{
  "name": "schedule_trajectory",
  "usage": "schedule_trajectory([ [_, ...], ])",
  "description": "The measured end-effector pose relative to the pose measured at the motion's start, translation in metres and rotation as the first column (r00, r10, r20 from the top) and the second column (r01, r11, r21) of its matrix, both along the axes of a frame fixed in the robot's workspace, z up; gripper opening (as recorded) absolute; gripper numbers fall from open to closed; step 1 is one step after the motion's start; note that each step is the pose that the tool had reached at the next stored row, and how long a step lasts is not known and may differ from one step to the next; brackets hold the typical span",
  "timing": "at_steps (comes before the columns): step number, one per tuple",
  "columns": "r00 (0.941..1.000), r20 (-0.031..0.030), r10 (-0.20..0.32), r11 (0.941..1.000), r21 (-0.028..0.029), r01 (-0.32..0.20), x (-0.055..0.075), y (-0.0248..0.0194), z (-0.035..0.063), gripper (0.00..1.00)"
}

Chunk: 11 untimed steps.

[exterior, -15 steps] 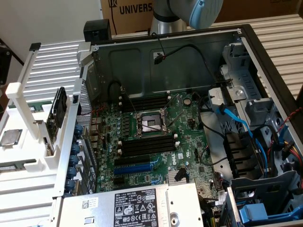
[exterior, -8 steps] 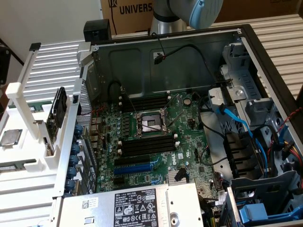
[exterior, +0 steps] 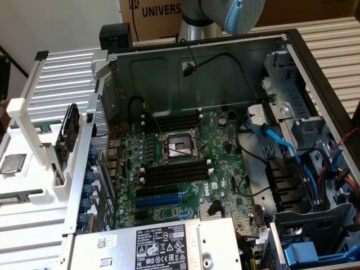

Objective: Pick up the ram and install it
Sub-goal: 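Pick up the ram and move it above insertion slot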

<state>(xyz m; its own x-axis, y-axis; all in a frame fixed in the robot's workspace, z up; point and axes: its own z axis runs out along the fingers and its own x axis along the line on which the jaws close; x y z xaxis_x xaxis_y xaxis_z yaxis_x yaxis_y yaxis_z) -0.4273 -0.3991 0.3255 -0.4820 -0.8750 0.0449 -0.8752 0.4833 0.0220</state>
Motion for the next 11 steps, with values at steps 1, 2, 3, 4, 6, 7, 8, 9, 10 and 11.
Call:
schedule_trajectory([
  [1,0.9998,0.0015,0.019,0.9998,0.0003,-0.019,0.0000,0.0000,-0.0002,0.10],
  [2,0.9986,0.0051,0.054,0.9986,0.0044,-0.054,-0.0001,0.0000,-0.0007,0.10],
  [3,0.9977,0.0066,0.068,0.9977,0.0086,-0.068,0.0000,0.0000,-0.0009,0.10],
  [4,0.9968,0.0078,0.080,0.9967,0.0146,-0.080,0.0000,0.0000,-0.0011,0.10],
  [6,0.9954,0.0100,0.096,0.9948,0.0357,-0.096,-0.0005,0.0000,-0.0015,0.10],
  [7,0.9948,0.0112,0.101,0.9938,0.0456,-0.102,-0.0013,0.0000,-0.0016,0.10],
  [8,0.9944,0.0112,0.105,0.9933,0.0468,-0.105,-0.0017,0.0000,-0.0016,0.10],
  [9,0.9940,0.0115,0.109,0.9929,0.0468,-0.109,-0.0024,0.0000,-0.0015,0.10],
  [10,0.9933,0.0138,0.114,0.9923,0.0466,-0.115,-0.0027,-0.0001,-0.0016,0.10],
  [11,0.9922,0.0192,0.123,0.9912,0.0459,-0.124,-0.0027,-0.0001,-0.0016,0.10],
])
